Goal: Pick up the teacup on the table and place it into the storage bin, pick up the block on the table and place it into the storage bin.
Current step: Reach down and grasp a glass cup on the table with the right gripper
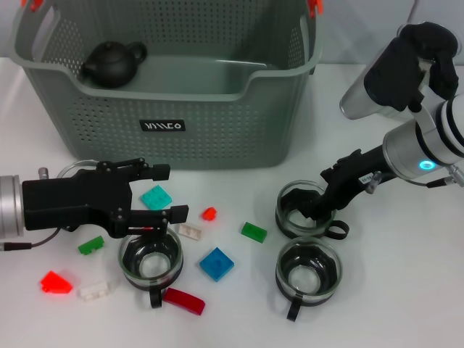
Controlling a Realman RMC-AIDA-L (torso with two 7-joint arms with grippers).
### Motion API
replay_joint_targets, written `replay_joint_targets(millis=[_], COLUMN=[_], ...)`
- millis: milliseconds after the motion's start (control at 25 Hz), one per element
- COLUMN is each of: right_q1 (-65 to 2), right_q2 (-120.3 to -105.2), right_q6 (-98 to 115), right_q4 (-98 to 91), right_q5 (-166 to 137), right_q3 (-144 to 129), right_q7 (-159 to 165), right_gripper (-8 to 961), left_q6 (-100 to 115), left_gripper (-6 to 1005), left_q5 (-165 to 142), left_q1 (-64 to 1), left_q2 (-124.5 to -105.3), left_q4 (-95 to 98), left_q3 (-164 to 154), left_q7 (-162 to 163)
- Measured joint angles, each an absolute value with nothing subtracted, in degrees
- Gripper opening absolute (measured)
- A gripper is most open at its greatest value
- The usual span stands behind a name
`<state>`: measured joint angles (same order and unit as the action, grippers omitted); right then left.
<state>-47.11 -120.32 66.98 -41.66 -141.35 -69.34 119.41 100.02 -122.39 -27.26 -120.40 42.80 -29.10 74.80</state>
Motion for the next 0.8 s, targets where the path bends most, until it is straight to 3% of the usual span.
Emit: replay_joint_targets(millis=[640, 800], right_q1=[-46.94, -47.21], right_q2=[-120.32, -120.32], right_q6=[67.06, 67.10], right_q4=[-41.66, -41.66], right_q5=[-141.32, -141.32], right_q3=[-72.86, -75.29], right_q7=[122.48, 124.30], right_gripper=[837, 756], left_q6=[100.02, 100.02], left_gripper=[861, 861], left_q5=[-122.33, -122.34], left_q1=[-26.81, -26.71], left_q2=[-120.50, -120.50], left_q4=[42.80, 42.80], left_q3=[-29.09, -29.09], left_q7=[74.36, 74.30])
